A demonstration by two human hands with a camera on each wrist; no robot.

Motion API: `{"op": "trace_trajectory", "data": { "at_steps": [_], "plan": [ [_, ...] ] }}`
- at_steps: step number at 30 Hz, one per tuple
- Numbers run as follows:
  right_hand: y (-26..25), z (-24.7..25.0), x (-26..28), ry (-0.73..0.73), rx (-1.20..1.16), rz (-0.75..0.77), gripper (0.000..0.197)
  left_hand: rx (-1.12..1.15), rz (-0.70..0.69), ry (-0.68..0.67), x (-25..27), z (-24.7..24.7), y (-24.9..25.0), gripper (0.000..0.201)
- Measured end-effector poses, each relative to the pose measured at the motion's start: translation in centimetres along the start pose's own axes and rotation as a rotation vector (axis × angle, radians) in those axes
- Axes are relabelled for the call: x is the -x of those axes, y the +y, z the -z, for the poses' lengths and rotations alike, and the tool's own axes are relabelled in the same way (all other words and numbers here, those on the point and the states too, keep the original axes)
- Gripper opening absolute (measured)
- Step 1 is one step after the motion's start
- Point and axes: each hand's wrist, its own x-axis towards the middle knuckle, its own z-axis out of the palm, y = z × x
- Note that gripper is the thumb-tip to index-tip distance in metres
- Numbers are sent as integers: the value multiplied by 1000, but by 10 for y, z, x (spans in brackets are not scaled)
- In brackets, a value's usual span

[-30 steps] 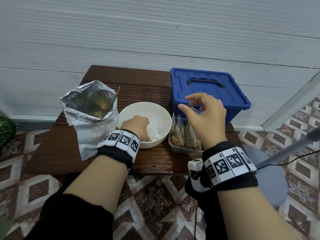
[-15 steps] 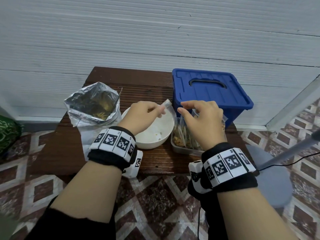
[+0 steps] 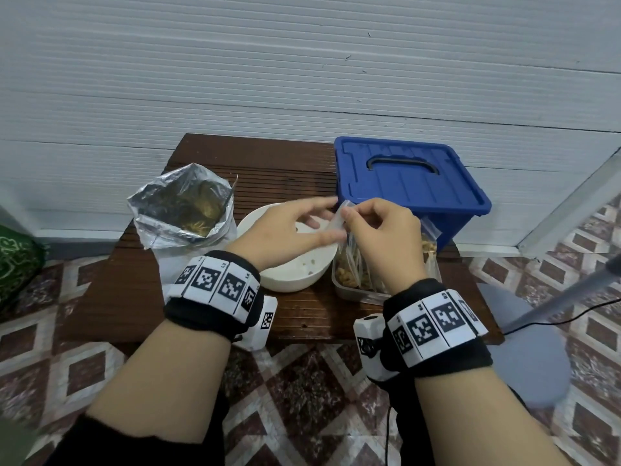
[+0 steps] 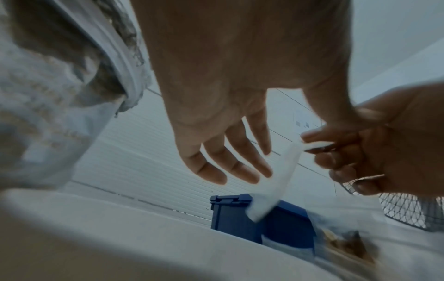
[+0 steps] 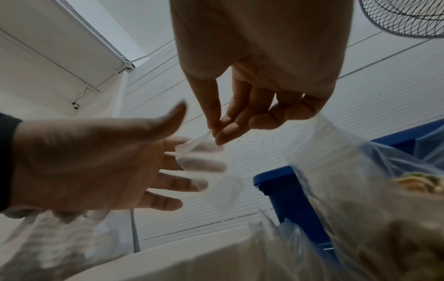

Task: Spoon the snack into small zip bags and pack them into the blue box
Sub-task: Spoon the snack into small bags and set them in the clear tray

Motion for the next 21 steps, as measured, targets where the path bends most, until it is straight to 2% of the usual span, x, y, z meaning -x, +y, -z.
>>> {"op": "trace_trajectory", "data": {
  "at_steps": [2, 4, 8, 13, 17, 21],
  "plan": [
    [-1, 3, 0, -15, 12, 12, 24, -100, -71, -47, 0, 3, -3, 100],
    [-3, 5, 1, -44, 13, 24, 24, -224, -170, -82, 0, 5, -6, 110],
    [-6, 7, 1, -109, 16, 17, 22, -288, -319, -23, -1, 2, -10, 89],
    [-7, 9, 2, -162, -8, 10, 17, -254, -229, 35, 3, 1, -5, 71],
    [-10, 10, 4, -211, -42, -22, 19, -212, -190, 150, 4, -2, -3, 54],
    [-9, 7, 4, -203, -24, -39, 16, -194, -197, 191, 4, -5, -1, 52]
  ]
}}
